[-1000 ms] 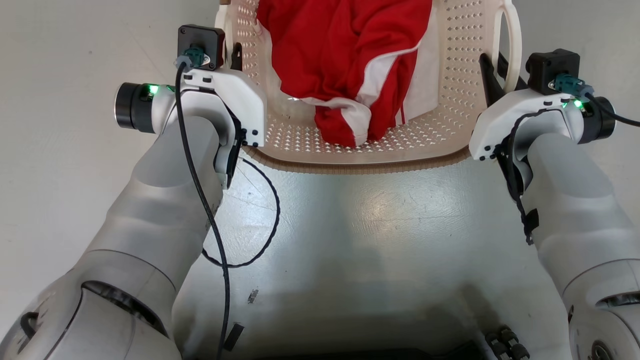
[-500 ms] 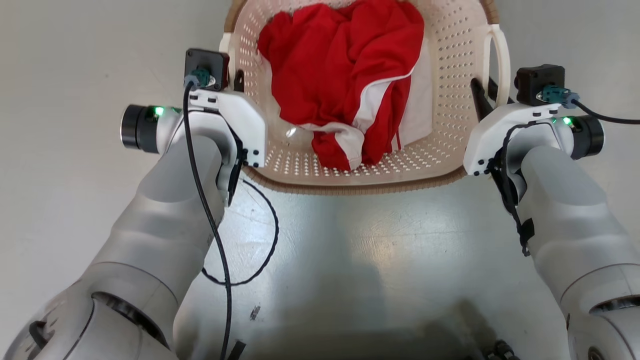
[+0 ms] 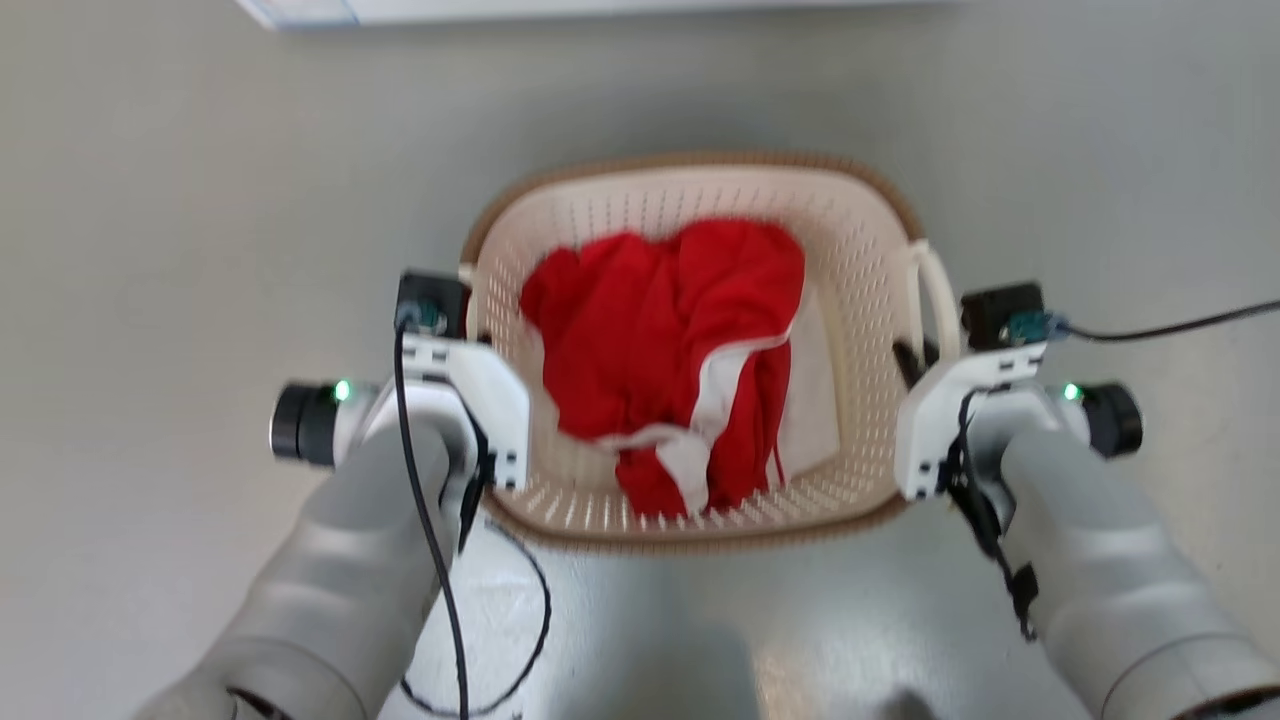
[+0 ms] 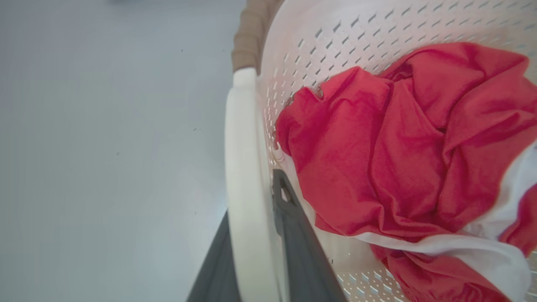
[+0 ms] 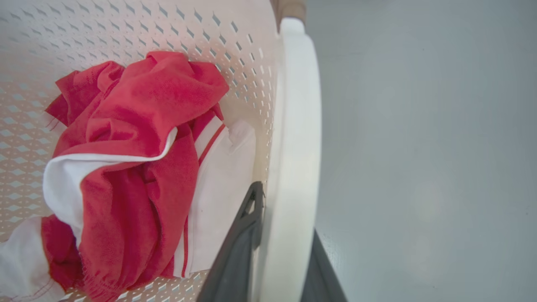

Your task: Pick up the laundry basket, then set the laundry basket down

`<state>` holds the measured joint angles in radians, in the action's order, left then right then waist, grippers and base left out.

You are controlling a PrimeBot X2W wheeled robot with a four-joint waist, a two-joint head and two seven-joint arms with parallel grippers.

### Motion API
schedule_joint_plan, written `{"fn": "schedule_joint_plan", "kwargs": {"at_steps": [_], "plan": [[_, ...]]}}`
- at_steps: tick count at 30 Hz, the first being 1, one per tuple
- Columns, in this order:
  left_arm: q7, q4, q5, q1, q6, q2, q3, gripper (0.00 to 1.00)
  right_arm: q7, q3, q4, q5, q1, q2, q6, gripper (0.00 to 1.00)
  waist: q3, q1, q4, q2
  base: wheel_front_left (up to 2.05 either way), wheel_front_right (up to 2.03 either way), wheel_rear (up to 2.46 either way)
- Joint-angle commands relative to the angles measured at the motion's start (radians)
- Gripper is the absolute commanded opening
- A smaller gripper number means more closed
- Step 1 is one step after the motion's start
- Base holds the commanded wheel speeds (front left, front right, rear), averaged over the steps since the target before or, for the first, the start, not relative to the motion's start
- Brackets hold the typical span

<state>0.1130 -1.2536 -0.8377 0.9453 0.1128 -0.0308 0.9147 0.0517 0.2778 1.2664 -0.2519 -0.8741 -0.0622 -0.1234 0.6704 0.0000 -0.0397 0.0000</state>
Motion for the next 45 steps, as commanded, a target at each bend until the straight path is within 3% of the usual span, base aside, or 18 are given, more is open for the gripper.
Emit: {"fn": "schedule_joint_plan", "kwargs": {"at_steps": [1,14,26,45], "plan": [[0.005,0.004,-0.008,-0.037,-0.007,-0.019,0.0,0.0,-0.022,0.058,-0.029,-0.03,0.073,0.012,-0.007,0.0,-0.106,0.0,-0.017,0.0,0.0,0.0,0.0],[-0.03,0.03,-0.086,-0.271,-0.023,-0.019,0.034,0.0,-0.121,0.213,-0.069,-0.204,0.25,0.012,-0.007,0.0,-0.405,0.0,-0.034,0.0,0.0,0.0,0.0],[-0.094,0.118,-0.161,-0.47,0.011,-0.019,0.115,0.0,-0.2,0.317,-0.048,-0.251,0.399,0.012,-0.007,0.0,-0.643,0.0,-0.026,0.0,0.0,0.0,0.0],[-0.076,0.105,-0.227,-0.494,0.029,-0.019,0.171,0.0,-0.264,0.428,-0.131,-0.291,0.44,0.012,-0.007,0.0,-0.681,0.0,-0.059,0.0,0.0,0.0,0.0]]}}
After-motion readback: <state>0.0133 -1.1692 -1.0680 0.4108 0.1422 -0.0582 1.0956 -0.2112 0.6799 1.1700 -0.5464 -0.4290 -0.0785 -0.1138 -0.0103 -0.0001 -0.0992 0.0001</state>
